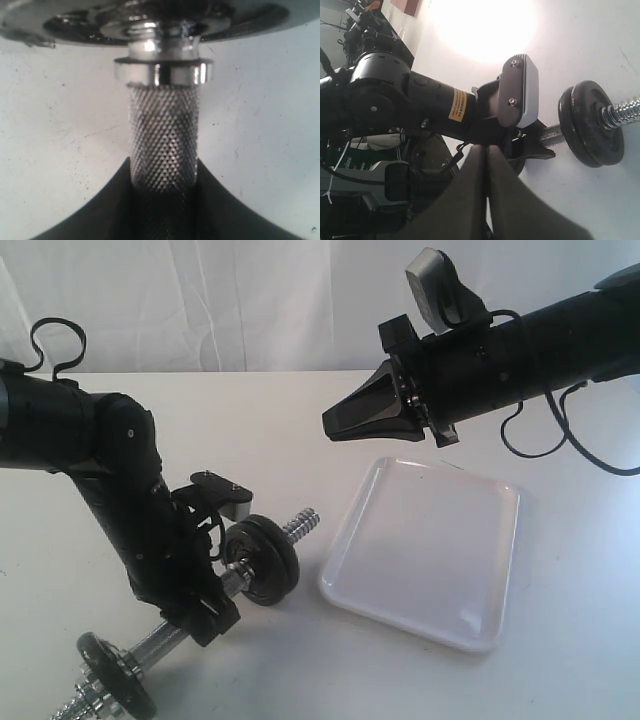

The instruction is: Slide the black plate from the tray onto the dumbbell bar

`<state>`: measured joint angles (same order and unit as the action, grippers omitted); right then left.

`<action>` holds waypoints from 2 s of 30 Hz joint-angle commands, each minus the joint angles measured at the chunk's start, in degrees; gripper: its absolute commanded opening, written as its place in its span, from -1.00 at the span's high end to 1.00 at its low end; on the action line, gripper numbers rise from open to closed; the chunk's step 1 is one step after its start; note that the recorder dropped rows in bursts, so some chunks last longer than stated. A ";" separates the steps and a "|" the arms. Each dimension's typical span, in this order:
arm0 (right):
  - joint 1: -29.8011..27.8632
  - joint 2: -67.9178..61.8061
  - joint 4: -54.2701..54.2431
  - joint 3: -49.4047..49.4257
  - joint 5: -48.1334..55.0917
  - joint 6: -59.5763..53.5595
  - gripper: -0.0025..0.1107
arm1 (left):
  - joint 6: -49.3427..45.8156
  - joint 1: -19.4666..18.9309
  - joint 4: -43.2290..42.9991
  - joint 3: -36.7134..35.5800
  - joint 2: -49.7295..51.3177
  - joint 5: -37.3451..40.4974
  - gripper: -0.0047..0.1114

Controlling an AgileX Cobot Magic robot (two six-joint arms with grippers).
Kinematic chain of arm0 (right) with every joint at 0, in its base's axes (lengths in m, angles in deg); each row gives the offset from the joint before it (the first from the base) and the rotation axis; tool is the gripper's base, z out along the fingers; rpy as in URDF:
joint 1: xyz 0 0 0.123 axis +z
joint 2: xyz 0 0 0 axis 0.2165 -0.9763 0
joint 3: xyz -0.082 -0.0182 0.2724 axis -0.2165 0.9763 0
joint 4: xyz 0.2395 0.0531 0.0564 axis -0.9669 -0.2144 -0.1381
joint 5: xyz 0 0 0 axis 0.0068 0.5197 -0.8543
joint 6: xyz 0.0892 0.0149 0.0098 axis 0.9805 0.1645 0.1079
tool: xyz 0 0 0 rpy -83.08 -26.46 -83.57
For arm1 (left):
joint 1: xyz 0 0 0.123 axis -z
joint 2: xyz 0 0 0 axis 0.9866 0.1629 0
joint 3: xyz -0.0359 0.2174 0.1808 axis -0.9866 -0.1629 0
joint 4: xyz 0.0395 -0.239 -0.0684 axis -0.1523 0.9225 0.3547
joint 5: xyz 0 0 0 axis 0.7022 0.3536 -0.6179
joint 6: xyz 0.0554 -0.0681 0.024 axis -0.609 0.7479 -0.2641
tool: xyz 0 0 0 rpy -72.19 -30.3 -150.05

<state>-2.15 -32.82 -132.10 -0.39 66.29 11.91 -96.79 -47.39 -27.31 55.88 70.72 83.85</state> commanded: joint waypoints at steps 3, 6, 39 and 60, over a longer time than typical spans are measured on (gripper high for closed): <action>0.11 0.56 0.52 -0.19 0.24 -0.80 0.96 | 0.34 0.08 3.24 0.01 -1.84 -3.25 0.92; 0.11 0.56 0.52 -0.19 0.24 -0.80 0.96 | 0.34 0.08 3.82 0.01 -1.84 -3.39 0.92; 0.11 0.56 4.69 -0.19 0.24 2.71 0.96 | -0.27 0.08 3.82 0.01 -1.94 -9.59 0.92; 0.11 0.56 4.80 -0.19 0.24 2.65 0.96 | -3.07 0.08 5.54 0.01 -5.48 -12.12 0.92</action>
<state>-2.15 -32.82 -127.41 -0.39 66.29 14.72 -99.15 -47.29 -25.77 54.49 69.28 74.80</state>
